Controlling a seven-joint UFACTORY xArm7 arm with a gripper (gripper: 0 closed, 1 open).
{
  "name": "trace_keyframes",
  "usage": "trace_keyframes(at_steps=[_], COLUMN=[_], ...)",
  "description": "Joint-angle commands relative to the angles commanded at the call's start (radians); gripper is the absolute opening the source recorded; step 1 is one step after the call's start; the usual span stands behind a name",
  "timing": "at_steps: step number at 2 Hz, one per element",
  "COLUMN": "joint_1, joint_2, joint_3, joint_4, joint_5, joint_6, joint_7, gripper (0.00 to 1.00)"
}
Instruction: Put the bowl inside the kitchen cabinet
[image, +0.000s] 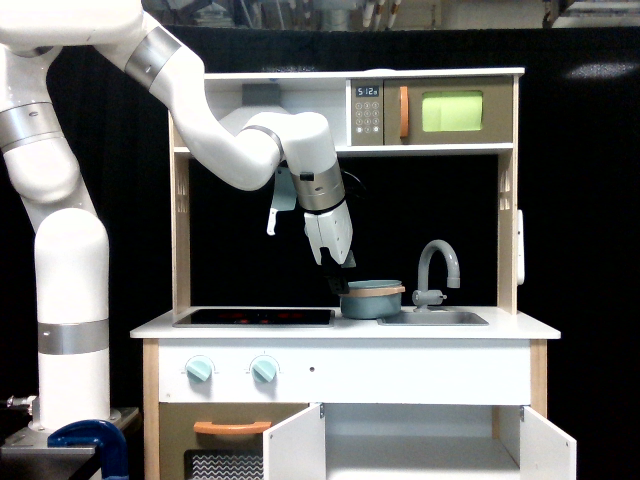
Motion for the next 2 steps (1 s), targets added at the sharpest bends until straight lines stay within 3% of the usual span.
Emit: trace_keyframes(at_steps=[1, 2], joint_1=[0.013, 0.015], joint_2=[0.020, 0.031], joint_3=[0.000, 0.012], joint_4=[0.004, 0.015], joint_5=[0.059, 0.051], joint_6=[-0.033, -0.038], joint_7=[0.009, 0.027], gripper=[1.00, 1.00])
